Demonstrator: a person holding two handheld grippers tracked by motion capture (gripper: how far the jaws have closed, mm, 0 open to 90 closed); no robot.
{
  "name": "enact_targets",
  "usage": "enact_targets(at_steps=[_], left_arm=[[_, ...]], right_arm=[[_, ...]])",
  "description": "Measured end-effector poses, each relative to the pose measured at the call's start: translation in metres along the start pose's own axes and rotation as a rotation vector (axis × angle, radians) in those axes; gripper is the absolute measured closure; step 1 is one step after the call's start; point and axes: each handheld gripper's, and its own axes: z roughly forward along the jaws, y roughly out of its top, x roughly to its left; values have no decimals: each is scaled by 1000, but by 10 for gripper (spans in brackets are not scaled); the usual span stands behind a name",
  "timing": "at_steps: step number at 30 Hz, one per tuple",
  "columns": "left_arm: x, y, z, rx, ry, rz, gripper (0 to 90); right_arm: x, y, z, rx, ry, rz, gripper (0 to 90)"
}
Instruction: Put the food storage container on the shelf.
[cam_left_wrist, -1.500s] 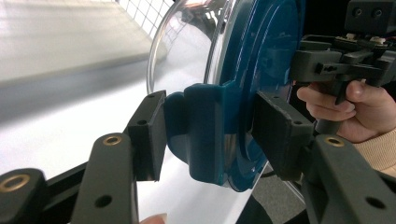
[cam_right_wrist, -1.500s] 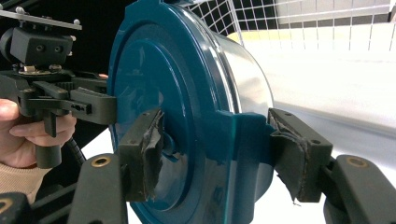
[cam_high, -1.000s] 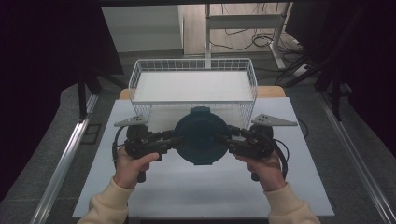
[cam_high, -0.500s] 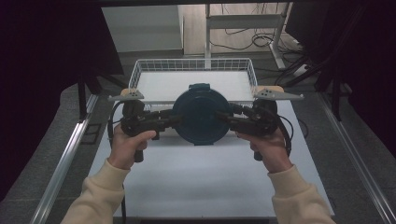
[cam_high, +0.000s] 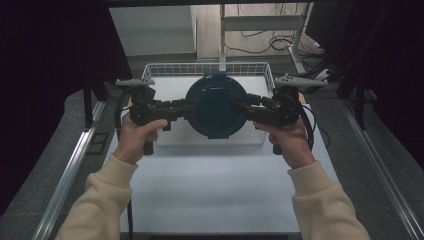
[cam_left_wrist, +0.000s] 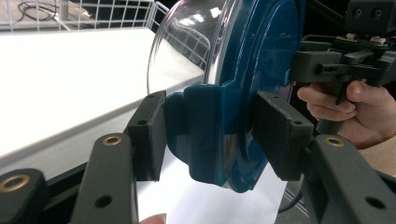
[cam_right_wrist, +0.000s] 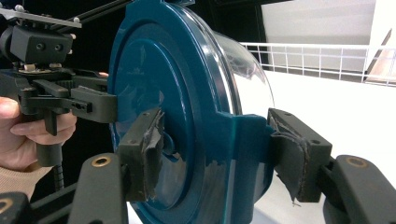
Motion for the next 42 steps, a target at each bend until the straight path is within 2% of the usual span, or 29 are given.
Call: enact_targets(at_steps=[6,8,9,10,12,15,17,21,23,25,33,34,35,36,37,40,41,42], left_arm=[[9,16,1,-1,-5,-3,463],[14,29,2,0,0,-1,463],[14,29,2,0,0,-1,462],[15,34,2,-1,5,6,462],[18,44,3,-3,11,14,463],[26,54,5,-1,5,3,462],[36,56,8,3,-4,-22,463],[50,55,13,19,2,-44,458],[63,55,22,37,29,-64,448],[70,53,26,50,28,-89,448],[100,39,38,86,8,-156,450],[100,39,38,86,8,-156,450],[106,37,40,70,-8,-190,454],[106,37,40,70,-8,-190,458],[108,37,40,62,-14,-202,459],[112,38,44,46,-18,-241,459],[113,39,45,37,-17,-254,458],[114,39,47,33,-17,-267,457]], right_arm=[[-7,18,9,-3,-7,-4,386],[-10,25,12,-7,-6,0,386],[-10,25,12,-7,-6,0,386],[-14,33,15,-14,-2,4,386],[-16,36,17,-16,1,7,386],[-23,47,23,-24,10,10,388],[-27,51,29,-24,8,17,388],[-38,49,44,15,3,61,388],[-45,46,54,39,-8,94,387],[-51,42,61,51,-5,120,387],[-69,31,84,105,-15,163,385],[-69,31,84,105,-15,163,385],[-73,27,89,104,-14,190,384],[-73,27,89,104,-14,190,384],[-77,27,91,95,-12,213,383],[-80,27,92,92,-10,237,380],[-82,27,93,92,-10,257,379],[-88,27,95,93,-8,297,375]])
